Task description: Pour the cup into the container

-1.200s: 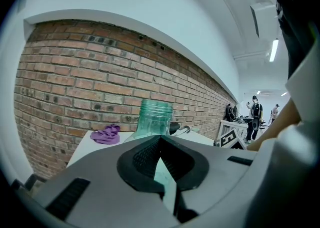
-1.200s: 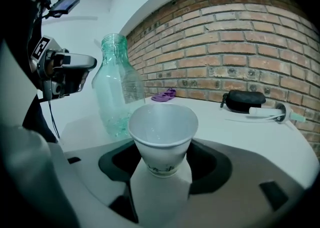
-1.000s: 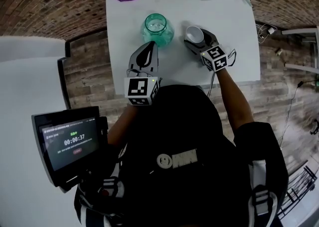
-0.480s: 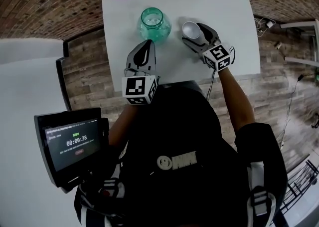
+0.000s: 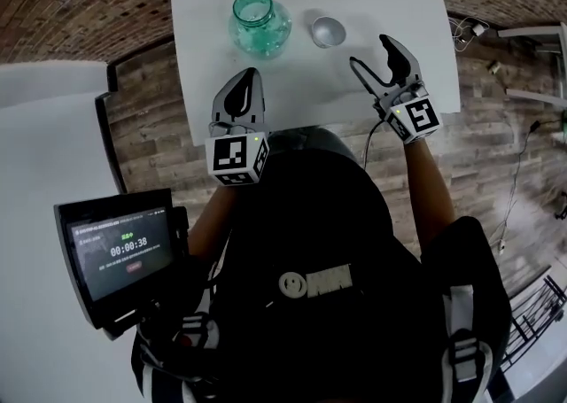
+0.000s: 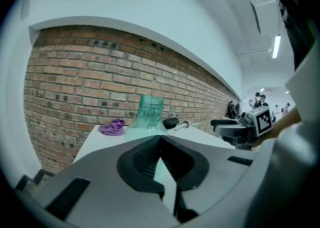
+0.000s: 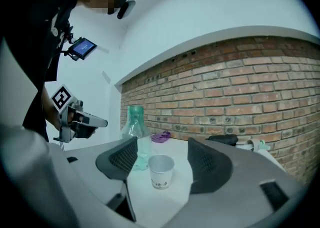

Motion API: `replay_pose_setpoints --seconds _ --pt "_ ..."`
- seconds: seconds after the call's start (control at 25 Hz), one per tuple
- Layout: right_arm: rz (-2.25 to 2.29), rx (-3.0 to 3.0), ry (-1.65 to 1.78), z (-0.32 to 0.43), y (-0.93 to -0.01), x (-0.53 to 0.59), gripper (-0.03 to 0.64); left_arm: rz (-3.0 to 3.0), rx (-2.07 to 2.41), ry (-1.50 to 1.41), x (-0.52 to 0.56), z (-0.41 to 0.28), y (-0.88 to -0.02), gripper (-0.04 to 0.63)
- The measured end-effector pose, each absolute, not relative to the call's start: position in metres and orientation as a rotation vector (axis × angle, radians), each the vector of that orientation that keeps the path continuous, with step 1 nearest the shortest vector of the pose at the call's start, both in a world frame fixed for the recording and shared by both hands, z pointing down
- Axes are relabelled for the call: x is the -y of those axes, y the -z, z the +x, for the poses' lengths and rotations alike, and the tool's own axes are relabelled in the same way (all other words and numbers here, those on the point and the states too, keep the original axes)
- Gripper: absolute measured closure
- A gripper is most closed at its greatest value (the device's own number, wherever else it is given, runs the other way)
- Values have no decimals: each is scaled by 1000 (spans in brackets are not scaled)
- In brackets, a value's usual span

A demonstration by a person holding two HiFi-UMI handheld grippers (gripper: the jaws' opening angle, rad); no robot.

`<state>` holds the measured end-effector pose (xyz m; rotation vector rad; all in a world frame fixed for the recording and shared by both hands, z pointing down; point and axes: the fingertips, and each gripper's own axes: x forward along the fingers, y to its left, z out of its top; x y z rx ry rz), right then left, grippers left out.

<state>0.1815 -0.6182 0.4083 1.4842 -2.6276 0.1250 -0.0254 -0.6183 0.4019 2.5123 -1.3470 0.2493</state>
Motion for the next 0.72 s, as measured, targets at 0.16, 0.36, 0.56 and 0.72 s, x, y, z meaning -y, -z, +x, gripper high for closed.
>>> replay_pose_setpoints --seconds 0.16,0.36,0.56,0.72 --pt "1549 2691 -136 193 -380 589 435 2504 1352 -277 597 -17 -406 598" --pt "1605 2695 -140 239 -363 508 609 2514 1381 -284 519 28 -399 598" --pt "1514 2740 -103 248 -352 407 609 2517 1418 -277 416 53 -388 598" --pt "1453 2801 -103 245 -350 344 609 2509 1449 -307 346 59 -386 598"
